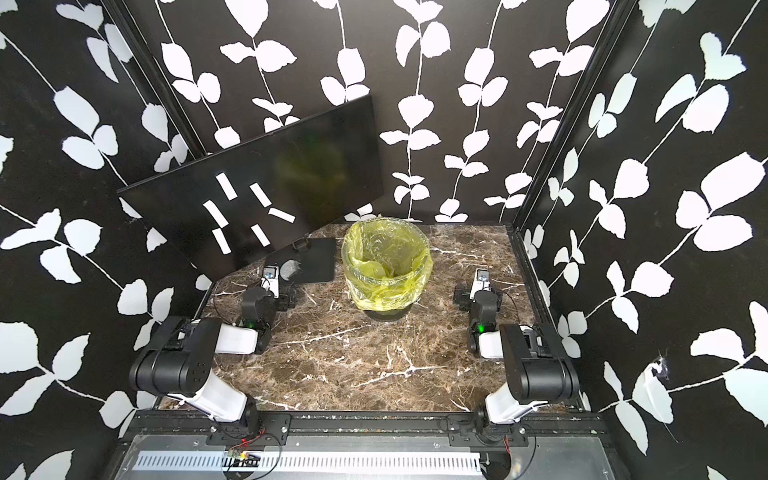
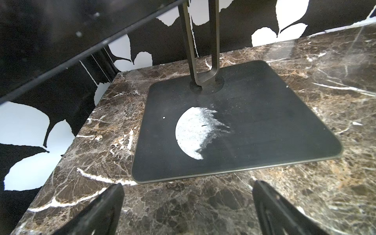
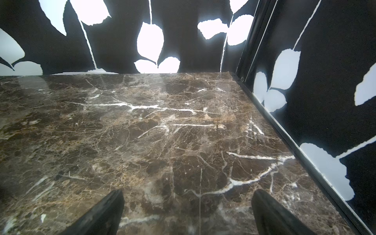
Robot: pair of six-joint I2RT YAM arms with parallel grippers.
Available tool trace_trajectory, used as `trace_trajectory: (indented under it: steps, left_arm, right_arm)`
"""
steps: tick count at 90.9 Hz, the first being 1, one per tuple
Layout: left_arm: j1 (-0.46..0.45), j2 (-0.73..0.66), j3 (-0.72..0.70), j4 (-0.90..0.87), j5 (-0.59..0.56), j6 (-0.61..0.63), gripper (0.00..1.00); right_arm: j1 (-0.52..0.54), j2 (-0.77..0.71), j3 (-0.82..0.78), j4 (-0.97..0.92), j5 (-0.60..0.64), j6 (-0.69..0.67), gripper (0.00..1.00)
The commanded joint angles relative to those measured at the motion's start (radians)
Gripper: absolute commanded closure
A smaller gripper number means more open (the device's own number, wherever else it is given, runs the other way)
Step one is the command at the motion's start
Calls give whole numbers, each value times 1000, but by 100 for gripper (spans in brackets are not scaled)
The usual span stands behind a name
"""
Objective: Remove the sticky note from the monitor
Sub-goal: Tear off the sticky note from the monitor.
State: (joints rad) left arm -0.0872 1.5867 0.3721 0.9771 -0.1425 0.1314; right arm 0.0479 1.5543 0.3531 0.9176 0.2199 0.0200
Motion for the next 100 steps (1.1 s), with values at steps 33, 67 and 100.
trace_trajectory:
  steps: [33, 67, 100]
  left_arm:
    - [19, -41, -3, 1, -105, -50, 1]
    - [10, -424, 124, -561, -92, -152, 1]
    - [-214, -769, 290, -1154, -158, -384, 1]
  right_arm:
    - [-17, -7, 27, 12, -77, -9, 1]
    - [-23, -417, 32, -308, -157, -8, 1]
    - [-14, -755, 360, -958, -330, -20, 2]
